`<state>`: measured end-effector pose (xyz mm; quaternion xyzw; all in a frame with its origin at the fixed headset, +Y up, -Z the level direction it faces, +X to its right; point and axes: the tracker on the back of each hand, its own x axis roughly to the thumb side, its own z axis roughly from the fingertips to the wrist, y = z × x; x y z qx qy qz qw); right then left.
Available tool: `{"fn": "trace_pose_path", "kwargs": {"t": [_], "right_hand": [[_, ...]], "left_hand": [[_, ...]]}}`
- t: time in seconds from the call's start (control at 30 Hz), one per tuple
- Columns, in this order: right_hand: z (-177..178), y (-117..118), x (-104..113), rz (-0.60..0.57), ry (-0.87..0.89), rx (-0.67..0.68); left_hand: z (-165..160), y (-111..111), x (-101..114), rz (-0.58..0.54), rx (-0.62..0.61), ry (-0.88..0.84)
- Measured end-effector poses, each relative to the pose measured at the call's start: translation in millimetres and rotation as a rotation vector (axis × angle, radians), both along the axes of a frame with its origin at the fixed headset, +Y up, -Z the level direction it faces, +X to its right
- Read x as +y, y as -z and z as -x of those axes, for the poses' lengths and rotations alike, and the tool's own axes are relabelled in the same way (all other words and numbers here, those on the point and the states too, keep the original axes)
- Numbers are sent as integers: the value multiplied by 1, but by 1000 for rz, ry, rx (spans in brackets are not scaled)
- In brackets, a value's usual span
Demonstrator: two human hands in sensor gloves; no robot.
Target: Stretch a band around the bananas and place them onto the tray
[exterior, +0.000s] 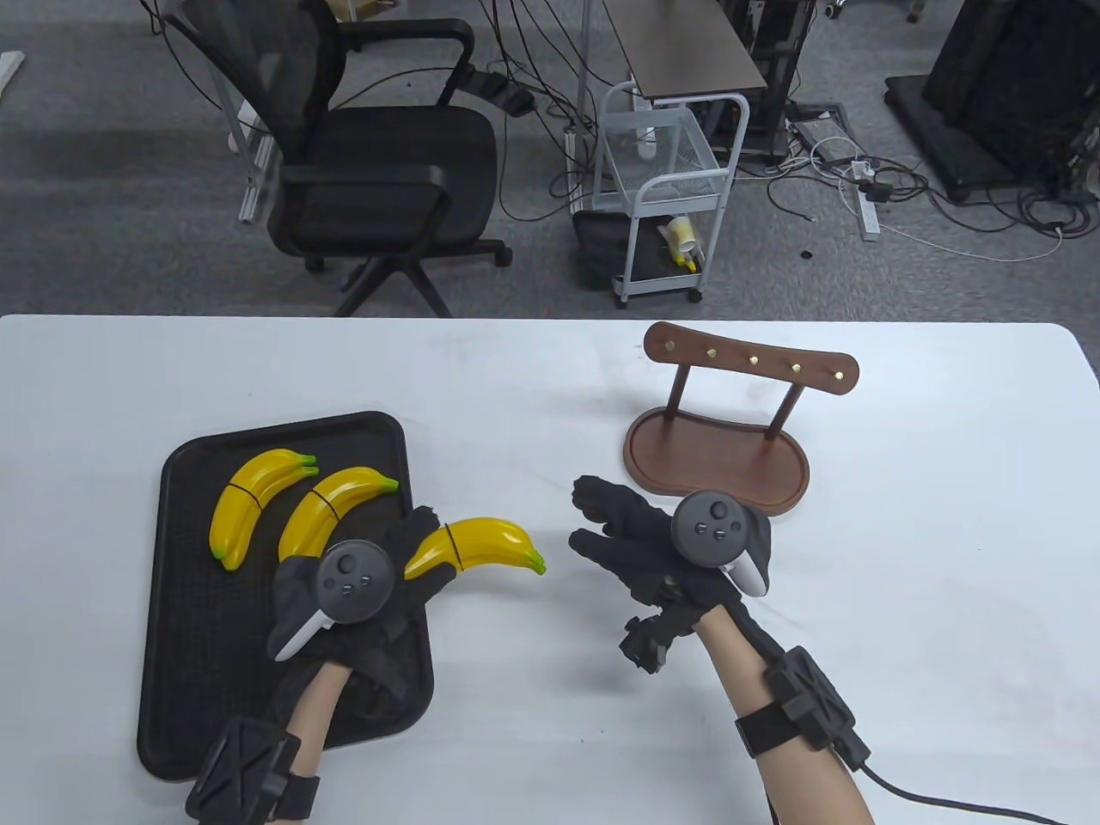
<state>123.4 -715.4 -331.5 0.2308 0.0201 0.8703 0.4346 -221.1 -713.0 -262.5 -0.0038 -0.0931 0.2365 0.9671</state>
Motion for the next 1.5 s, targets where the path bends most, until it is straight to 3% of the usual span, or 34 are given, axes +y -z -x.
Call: {"fn": "trace_pose_path", "kwargs": {"t": [0.47, 0.97, 1.5], "right_hand": [[-13, 6, -5, 27, 9, -40], [-15, 5, -6, 42, -26, -42], [-14, 5, -8, 45, -33, -40]], "left_hand": [[91, -26, -30, 91, 253, -37], [99, -25, -57, 205, 287, 23], [113, -27, -69, 270, 310, 20]]}}
